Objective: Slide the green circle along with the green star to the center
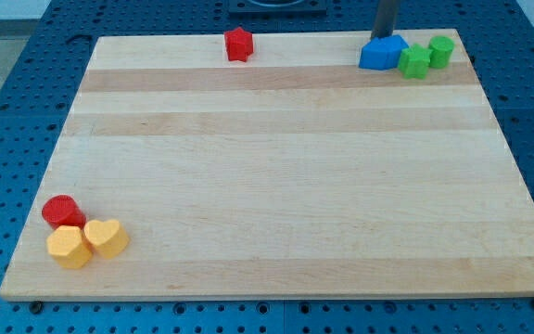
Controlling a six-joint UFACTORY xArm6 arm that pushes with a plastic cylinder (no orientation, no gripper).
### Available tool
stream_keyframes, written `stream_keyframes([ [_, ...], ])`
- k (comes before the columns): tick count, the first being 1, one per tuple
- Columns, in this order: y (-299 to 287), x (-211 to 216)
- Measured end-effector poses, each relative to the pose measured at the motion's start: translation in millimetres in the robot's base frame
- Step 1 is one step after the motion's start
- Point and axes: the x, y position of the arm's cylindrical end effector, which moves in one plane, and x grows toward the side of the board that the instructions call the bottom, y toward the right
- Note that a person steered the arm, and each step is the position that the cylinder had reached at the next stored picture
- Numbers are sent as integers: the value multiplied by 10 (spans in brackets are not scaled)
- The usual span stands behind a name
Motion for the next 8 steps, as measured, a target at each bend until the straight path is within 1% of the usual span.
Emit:
stream_keyframes([
  [1, 84, -103],
  [2, 744, -105],
  [3, 1631, -106],
  [4, 1765, 3],
  [5, 1543, 209],
  [6, 1325, 295],
  [8, 707, 494],
])
